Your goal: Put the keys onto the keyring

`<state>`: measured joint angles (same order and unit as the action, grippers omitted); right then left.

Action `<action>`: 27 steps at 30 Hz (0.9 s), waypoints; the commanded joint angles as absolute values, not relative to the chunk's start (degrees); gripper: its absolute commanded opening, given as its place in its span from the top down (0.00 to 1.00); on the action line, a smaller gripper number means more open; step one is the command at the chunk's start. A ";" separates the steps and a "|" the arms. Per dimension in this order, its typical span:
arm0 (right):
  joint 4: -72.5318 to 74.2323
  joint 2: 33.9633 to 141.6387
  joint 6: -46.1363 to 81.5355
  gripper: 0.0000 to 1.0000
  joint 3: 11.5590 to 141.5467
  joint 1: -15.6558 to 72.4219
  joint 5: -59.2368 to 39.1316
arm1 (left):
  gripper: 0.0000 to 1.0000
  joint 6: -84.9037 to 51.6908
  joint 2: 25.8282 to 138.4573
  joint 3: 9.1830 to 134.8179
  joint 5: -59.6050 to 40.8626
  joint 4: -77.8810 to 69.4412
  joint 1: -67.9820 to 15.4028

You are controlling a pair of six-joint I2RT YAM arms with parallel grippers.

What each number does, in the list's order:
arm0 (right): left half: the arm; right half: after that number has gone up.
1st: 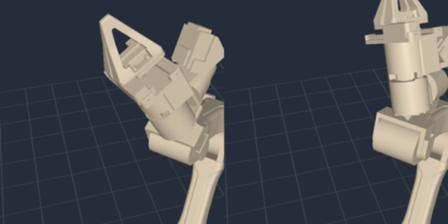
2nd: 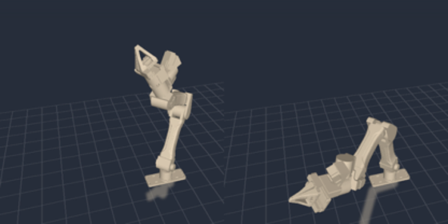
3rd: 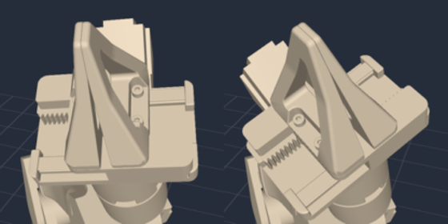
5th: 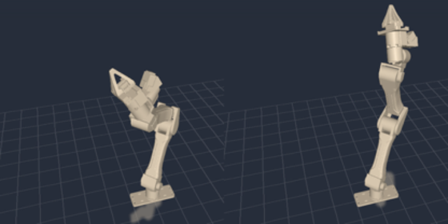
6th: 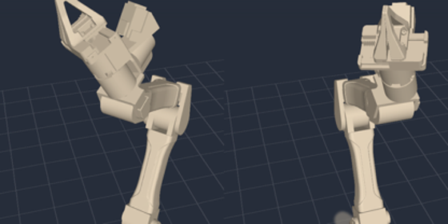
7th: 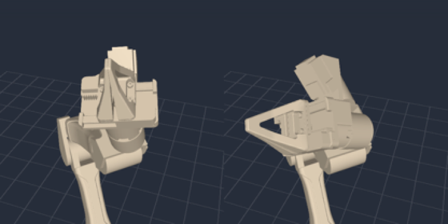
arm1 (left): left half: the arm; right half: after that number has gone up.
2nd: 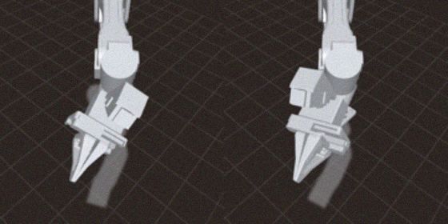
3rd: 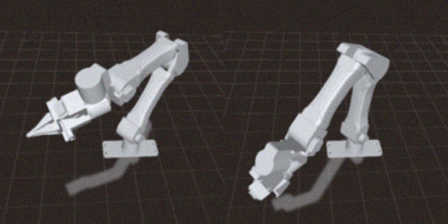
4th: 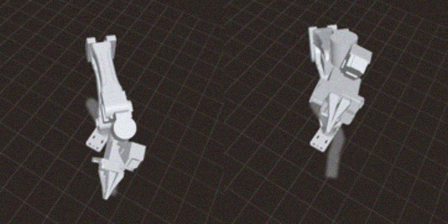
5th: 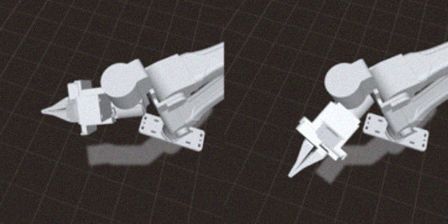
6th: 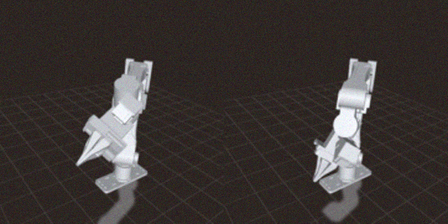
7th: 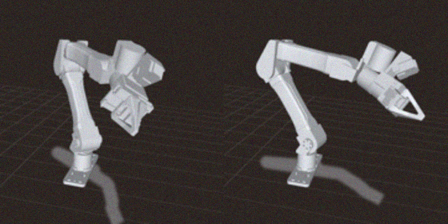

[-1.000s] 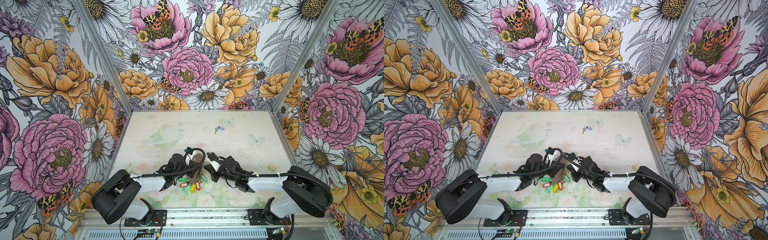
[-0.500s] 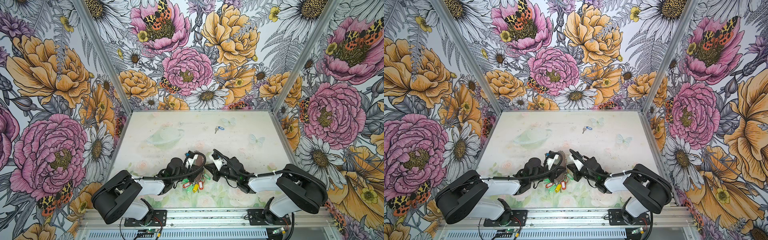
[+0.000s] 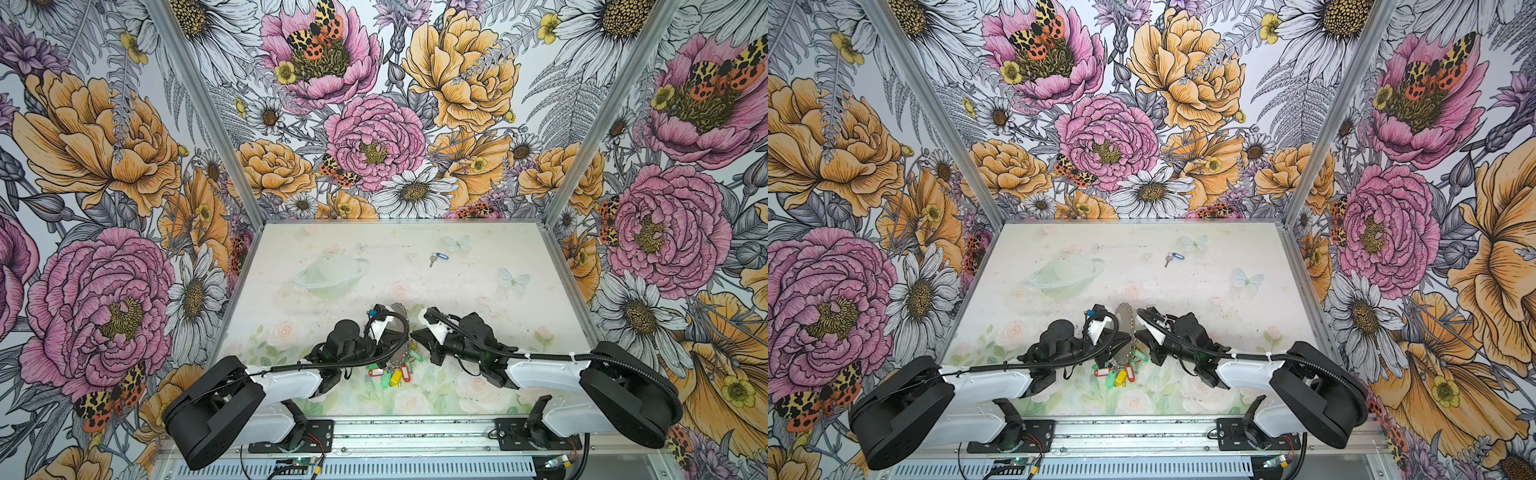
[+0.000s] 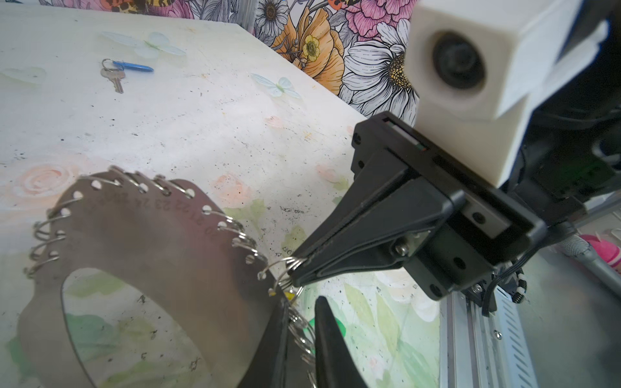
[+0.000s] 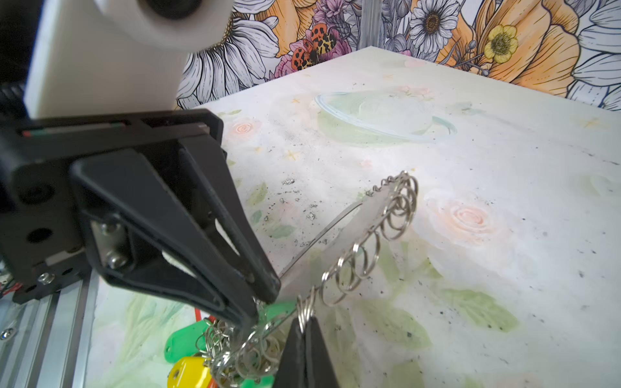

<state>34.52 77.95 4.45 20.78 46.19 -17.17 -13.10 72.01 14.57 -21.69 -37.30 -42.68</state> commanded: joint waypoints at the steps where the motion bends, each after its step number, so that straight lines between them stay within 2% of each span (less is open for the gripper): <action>1: 31.79 77.00 -0.02 1.00 22.64 47.20 -16.24 | 0.83 -13.75 70.79 15.45 -20.56 -35.15 -41.16; 4: 32.07 77.33 -2.06 1.00 22.60 48.51 -15.06 | 0.80 -14.78 69.54 16.06 -19.25 -32.55 -40.23; 11: 32.65 78.60 -4.61 1.00 22.86 50.79 -10.64 | 0.61 -18.05 67.43 23.12 -12.42 -15.78 -38.76; 15: 34.47 80.23 -6.02 1.00 23.14 52.87 -7.31 | 0.56 -22.52 68.31 29.63 -9.35 -4.55 -39.02; 20: 36.45 81.22 -7.93 1.00 23.31 55.05 -3.57 | 0.46 -24.96 69.66 38.44 1.41 13.18 -39.73; 23: 37.66 80.32 -7.48 1.00 22.68 55.03 -2.63 | 0.38 -26.19 68.05 38.26 4.67 15.71 -38.43; 27: 37.54 79.59 -6.81 1.00 22.24 55.02 -2.46 | 0.35 -28.10 65.53 35.16 2.40 13.73 -35.52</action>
